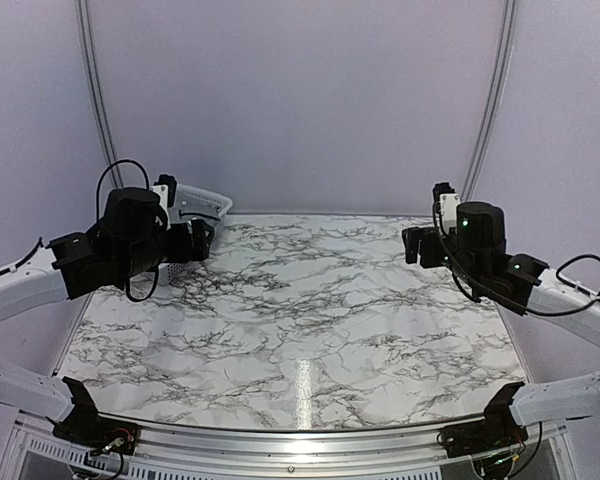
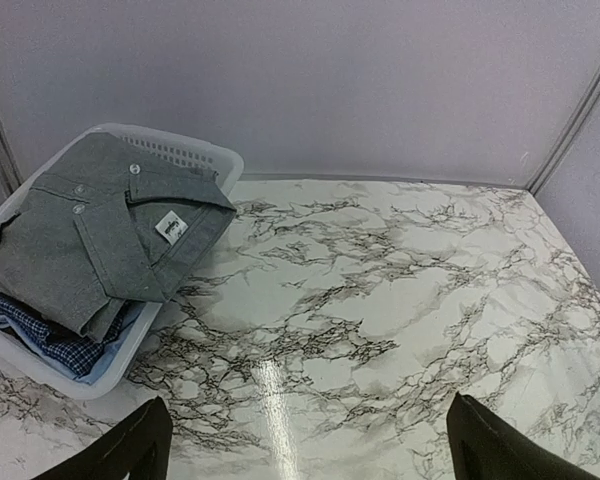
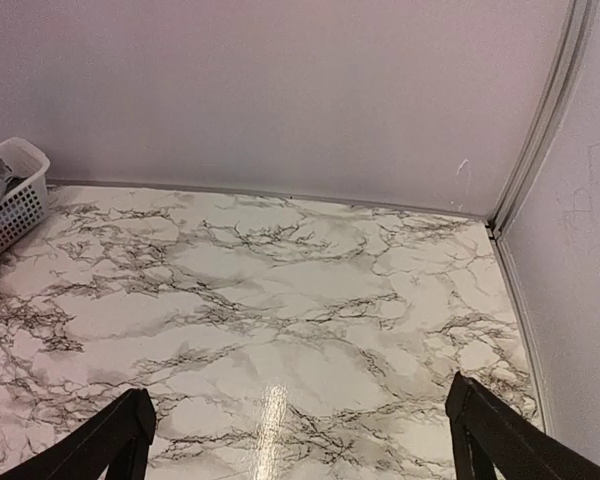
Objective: Fold and stack the long sleeve shirts
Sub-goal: Pick up the crumpled shirt from the bin.
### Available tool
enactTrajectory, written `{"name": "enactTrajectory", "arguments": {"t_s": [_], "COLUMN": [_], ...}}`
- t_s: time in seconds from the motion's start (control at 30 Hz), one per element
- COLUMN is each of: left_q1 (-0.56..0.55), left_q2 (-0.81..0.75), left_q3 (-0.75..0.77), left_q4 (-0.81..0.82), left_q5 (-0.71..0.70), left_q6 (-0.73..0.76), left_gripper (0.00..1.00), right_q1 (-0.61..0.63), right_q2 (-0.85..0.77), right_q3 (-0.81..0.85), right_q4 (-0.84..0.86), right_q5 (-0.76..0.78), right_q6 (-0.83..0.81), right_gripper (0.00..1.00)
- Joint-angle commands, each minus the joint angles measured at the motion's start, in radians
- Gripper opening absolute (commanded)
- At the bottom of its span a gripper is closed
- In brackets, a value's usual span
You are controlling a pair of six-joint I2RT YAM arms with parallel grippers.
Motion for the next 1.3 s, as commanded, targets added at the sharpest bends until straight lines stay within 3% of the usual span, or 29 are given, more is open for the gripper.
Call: {"name": "enactTrajectory", "arguments": {"t_s": [0.0, 0.37, 0.67, 0.83, 0.97, 1.13, 1.27], "left_q1": [-0.025, 0.005, 0.193, 0.326, 0.418, 0.468, 0.473], "left_q2": [0.070, 0.182, 0.321, 0.463, 0.604, 0.733, 0.779], "left_q3": [0.071, 0.183, 0.355, 0.471, 0.570, 0.655, 0.672], "left_q4": [-0.037, -0.081, -0.170, -0.224, -0.267, -0.325, -0.334], "left_q5": [-0.079, -0.146, -0.141, -0.151, -0.070, -0.045, 0.009], "left_q6": [-0.038, -0.084, -0.109, -0.122, -0.129, -0.149, -0.162], "left_gripper": [0.99, 0.99, 0.99, 0.99, 0.98, 0.95, 0.86], "right_q1": [0.007, 0.011, 0.015, 0.016, 0.018, 0.019, 0.019], "right_q2": [0.079, 0.215, 0.237, 0.228, 0.212, 0.186, 0.174], "right_q3": [0.069, 0.149, 0.192, 0.195, 0.190, 0.172, 0.156], "right_q4": [0.007, -0.001, -0.016, -0.023, -0.038, -0.049, -0.046], "right_q5": [-0.016, -0.046, -0.072, -0.086, -0.085, -0.074, -0.070], "right_q6": [0.040, 0.075, 0.094, 0.096, 0.098, 0.105, 0.114], "right_gripper": [0.99, 0.99, 0.99, 0.98, 0.99, 0.98, 0.99]}}
